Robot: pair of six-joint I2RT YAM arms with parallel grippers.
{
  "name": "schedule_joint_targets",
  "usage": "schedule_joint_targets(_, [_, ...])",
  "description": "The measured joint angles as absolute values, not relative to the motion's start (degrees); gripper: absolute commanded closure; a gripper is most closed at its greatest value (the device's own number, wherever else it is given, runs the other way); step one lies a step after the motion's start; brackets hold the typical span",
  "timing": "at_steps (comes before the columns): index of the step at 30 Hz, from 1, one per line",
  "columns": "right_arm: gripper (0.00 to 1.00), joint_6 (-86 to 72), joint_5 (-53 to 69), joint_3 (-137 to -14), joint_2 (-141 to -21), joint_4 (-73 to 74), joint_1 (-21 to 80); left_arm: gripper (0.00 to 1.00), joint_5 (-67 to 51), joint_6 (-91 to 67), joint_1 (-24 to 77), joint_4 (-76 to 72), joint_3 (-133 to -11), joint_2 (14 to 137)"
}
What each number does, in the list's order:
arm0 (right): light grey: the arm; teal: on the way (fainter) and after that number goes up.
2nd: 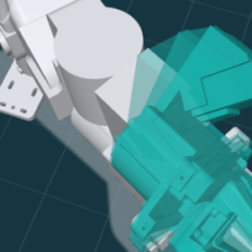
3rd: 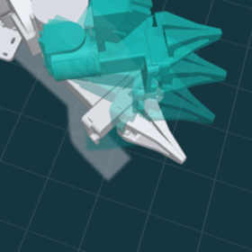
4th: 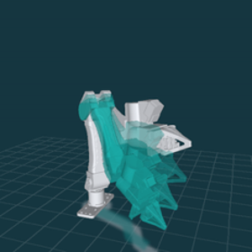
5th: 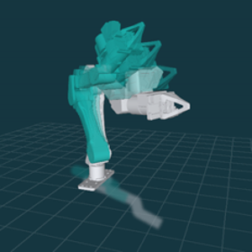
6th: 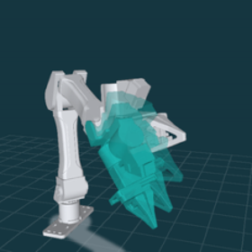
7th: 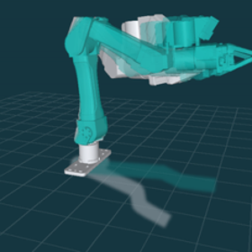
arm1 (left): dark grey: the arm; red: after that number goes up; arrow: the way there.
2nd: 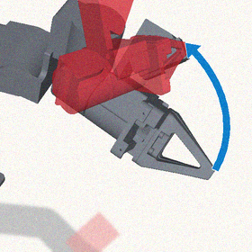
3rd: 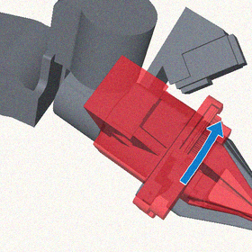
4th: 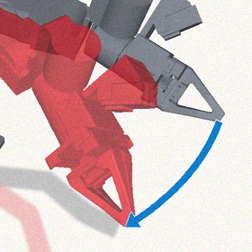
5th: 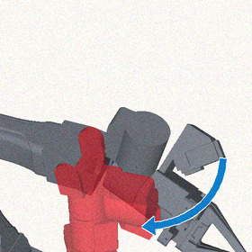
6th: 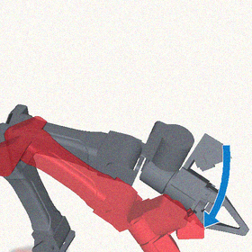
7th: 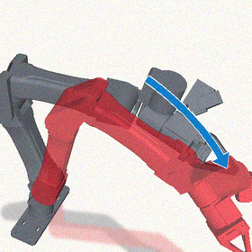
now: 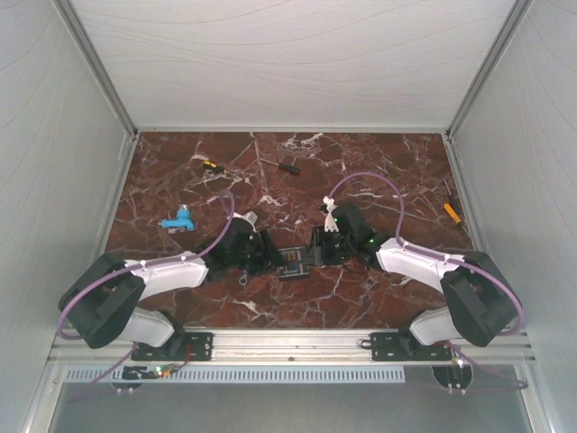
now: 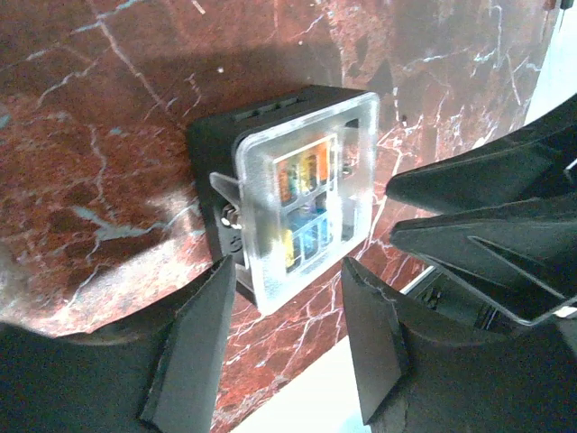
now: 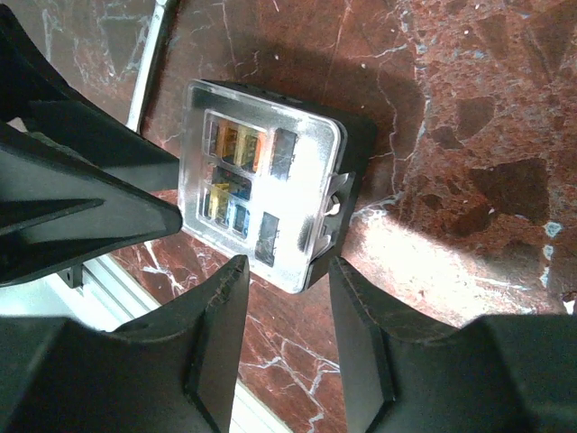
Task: Snap on the fuse box
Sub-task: Close the fuse box cover on the fuse box base.
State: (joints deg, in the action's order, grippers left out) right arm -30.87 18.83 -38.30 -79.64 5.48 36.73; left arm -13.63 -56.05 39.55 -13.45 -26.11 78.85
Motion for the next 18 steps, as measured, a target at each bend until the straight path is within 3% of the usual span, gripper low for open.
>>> schedule_joint_targets(18, [0.63,-31.4,19.2,-36.8,-81.3,4.6,36.7,0.49,-13.5,-54.0,39.6,-11.0,-29.2,81.2])
